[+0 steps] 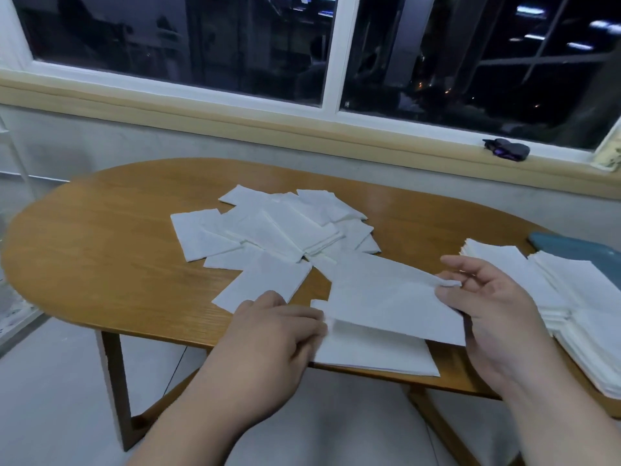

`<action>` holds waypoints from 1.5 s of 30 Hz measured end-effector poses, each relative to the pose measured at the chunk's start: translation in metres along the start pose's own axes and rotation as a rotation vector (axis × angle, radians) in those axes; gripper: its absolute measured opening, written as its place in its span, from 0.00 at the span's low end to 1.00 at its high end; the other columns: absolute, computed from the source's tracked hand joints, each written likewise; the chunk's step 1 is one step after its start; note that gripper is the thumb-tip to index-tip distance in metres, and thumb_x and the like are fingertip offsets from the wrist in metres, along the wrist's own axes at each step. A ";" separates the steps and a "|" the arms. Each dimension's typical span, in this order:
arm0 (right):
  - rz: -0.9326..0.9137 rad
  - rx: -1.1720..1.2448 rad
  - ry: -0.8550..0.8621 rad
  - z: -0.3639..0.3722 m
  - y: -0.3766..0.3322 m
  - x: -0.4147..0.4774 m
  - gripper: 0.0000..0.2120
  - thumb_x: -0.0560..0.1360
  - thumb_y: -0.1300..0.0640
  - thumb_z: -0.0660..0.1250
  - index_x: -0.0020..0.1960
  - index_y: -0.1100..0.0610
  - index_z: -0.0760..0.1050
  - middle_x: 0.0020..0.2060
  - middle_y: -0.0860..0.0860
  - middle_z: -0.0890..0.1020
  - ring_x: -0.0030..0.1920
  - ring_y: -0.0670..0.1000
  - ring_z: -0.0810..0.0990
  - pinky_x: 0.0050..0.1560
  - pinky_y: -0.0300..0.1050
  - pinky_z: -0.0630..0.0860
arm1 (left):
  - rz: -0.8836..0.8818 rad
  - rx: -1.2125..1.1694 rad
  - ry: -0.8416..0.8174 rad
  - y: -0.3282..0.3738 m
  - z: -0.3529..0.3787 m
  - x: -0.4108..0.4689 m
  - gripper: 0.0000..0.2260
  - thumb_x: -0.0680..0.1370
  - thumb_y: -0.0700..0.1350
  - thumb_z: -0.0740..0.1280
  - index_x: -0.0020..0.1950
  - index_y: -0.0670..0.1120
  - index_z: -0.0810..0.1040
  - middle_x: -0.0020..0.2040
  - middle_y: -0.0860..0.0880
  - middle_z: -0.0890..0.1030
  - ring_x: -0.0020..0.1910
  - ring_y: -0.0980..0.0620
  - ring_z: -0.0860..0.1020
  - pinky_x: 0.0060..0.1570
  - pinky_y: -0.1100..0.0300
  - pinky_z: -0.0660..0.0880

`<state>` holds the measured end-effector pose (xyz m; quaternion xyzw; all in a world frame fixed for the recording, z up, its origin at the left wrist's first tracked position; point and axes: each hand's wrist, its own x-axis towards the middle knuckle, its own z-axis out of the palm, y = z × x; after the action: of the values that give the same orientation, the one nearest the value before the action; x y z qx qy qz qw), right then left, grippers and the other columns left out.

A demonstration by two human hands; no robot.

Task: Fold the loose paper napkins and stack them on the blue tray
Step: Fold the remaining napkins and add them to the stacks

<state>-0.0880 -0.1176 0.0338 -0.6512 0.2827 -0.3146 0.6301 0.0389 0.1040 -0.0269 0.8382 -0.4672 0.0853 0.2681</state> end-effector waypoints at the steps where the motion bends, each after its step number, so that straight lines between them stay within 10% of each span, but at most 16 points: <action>1: 0.015 0.018 -0.018 -0.002 0.003 0.000 0.18 0.74 0.73 0.68 0.55 0.53 0.80 0.46 0.55 0.84 0.45 0.55 0.85 0.42 0.48 0.79 | -0.030 -0.037 0.037 0.000 -0.003 0.001 0.14 0.78 0.55 0.56 0.50 0.58 0.81 0.54 0.67 0.78 0.48 0.58 0.70 0.48 0.57 0.72; 6: 0.053 0.108 -0.112 -0.003 0.013 0.003 0.18 0.74 0.75 0.66 0.55 0.55 0.80 0.40 0.51 0.84 0.39 0.52 0.85 0.35 0.42 0.80 | -0.254 -0.480 0.106 0.015 -0.020 0.002 0.07 0.79 0.58 0.59 0.54 0.63 0.75 0.45 0.64 0.79 0.46 0.61 0.75 0.40 0.69 0.67; 12: 0.040 0.063 -0.182 0.007 0.021 0.010 0.17 0.73 0.75 0.67 0.52 0.55 0.81 0.44 0.54 0.85 0.42 0.54 0.83 0.42 0.48 0.79 | -0.354 -0.616 0.032 0.027 -0.019 0.010 0.23 0.78 0.52 0.68 0.69 0.71 0.66 0.37 0.56 0.77 0.32 0.61 0.73 0.36 0.72 0.68; 20: -0.159 -0.380 -0.133 0.005 0.030 0.009 0.17 0.74 0.64 0.72 0.53 0.41 0.78 0.45 0.36 0.83 0.29 0.48 0.75 0.31 0.39 0.73 | -0.333 -0.513 -0.004 0.024 -0.017 0.011 0.15 0.77 0.46 0.70 0.56 0.66 0.81 0.37 0.62 0.78 0.42 0.63 0.76 0.40 0.75 0.66; 25: -0.229 -0.503 -0.151 0.002 0.038 0.006 0.16 0.76 0.62 0.70 0.53 0.40 0.76 0.24 0.43 0.72 0.24 0.44 0.67 0.25 0.32 0.65 | -0.315 -0.425 -0.056 0.022 -0.012 0.010 0.10 0.76 0.47 0.71 0.46 0.64 0.83 0.44 0.64 0.81 0.51 0.62 0.76 0.46 0.73 0.68; 39: -0.408 -0.748 -0.202 0.007 0.043 -0.003 0.15 0.77 0.64 0.67 0.51 0.44 0.79 0.51 0.33 0.72 0.41 0.46 0.75 0.37 0.32 0.69 | -0.221 -0.224 -0.067 0.016 -0.006 0.011 0.17 0.71 0.56 0.64 0.54 0.75 0.68 0.46 0.60 0.78 0.52 0.59 0.72 0.54 0.57 0.70; 45: -0.477 -0.925 -0.204 0.005 0.047 -0.003 0.12 0.78 0.60 0.65 0.56 0.45 0.78 0.53 0.34 0.68 0.47 0.41 0.73 0.40 0.32 0.69 | -0.225 -0.204 -0.019 0.011 -0.001 0.009 0.06 0.74 0.53 0.70 0.47 0.65 0.83 0.52 0.63 0.74 0.55 0.62 0.69 0.56 0.57 0.69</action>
<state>-0.0849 -0.1144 -0.0137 -0.9346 0.1733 -0.2267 0.2122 0.0344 0.0935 -0.0184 0.8544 -0.3791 -0.0014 0.3554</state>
